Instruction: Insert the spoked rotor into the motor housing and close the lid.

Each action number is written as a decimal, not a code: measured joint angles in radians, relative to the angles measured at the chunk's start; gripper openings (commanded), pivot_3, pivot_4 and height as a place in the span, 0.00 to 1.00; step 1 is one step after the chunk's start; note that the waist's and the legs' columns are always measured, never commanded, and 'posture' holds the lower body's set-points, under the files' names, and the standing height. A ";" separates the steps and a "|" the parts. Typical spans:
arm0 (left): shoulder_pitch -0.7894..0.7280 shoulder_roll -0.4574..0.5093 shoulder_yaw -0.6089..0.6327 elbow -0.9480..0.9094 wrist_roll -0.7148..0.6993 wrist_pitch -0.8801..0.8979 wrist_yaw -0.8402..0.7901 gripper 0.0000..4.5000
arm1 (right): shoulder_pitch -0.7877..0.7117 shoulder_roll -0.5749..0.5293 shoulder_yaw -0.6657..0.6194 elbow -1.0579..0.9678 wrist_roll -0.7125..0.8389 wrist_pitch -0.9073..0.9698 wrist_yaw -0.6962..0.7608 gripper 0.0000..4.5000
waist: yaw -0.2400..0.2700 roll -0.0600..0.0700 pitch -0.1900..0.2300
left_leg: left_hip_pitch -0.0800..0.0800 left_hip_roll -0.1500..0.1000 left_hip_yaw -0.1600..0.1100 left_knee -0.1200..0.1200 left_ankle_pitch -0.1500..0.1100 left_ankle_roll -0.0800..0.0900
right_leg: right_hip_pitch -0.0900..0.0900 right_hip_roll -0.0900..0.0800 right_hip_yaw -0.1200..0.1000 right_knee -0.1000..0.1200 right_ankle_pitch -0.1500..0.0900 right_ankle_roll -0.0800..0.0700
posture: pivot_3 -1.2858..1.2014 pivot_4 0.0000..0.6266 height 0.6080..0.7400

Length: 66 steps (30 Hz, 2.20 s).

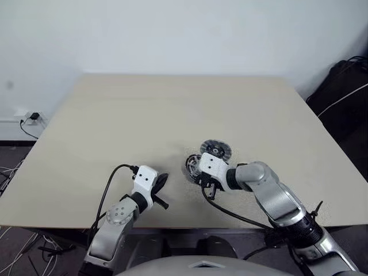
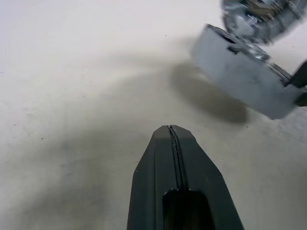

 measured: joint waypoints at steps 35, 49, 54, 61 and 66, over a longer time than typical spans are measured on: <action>-0.005 0.001 -0.007 0.005 0.000 -0.001 -0.007 0.00 | -0.188 0.520 -0.275 0.264 0.291 0.541 -0.585 0.37 | -0.043 0.003 -0.001 | 0.003 0.000 0.001 -0.005 0.004 -0.007 | 0.000 0.001 0.002 0.001 0.001 0.002 | 0.52 0.00 1.00; 0.003 0.006 0.002 0.005 0.000 0.000 -0.007 0.00 | -0.249 0.662 -0.523 0.201 0.446 0.508 -0.601 0.67 | -0.039 0.004 0.000 | 0.002 0.000 0.000 -0.008 0.004 -0.007 | -0.002 0.004 0.003 0.000 0.001 0.002 | 0.52 0.00 1.00; 0.005 0.010 0.003 0.005 0.000 0.001 -0.008 0.00 | -0.273 0.661 -0.759 0.137 0.530 0.339 -0.686 0.58 | -0.043 0.007 0.002 | 0.002 0.000 0.002 -0.009 0.004 -0.006 | -0.003 0.004 0.006 0.000 0.001 0.002 | 0.52 0.00 1.00; -0.002 0.012 -0.002 0.004 -0.001 0.003 -0.016 0.00 | -0.210 0.278 -0.506 0.092 0.339 0.017 -0.725 0.09 | -0.037 0.006 0.001 | -0.001 0.000 0.005 -0.012 0.005 -0.007 | -0.008 0.006 0.007 0.001 0.000 0.000 | 0.52 0.00 1.00; -0.013 0.024 0.000 0.004 -0.001 0.007 -0.029 0.00 | -0.014 0.018 -0.335 0.074 0.282 0.026 -0.613 0.00 | -0.051 0.007 0.001 | 0.001 0.004 0.010 -0.012 0.005 -0.007 | -0.004 0.008 0.008 0.001 -0.001 0.001 | 0.52 0.00 1.00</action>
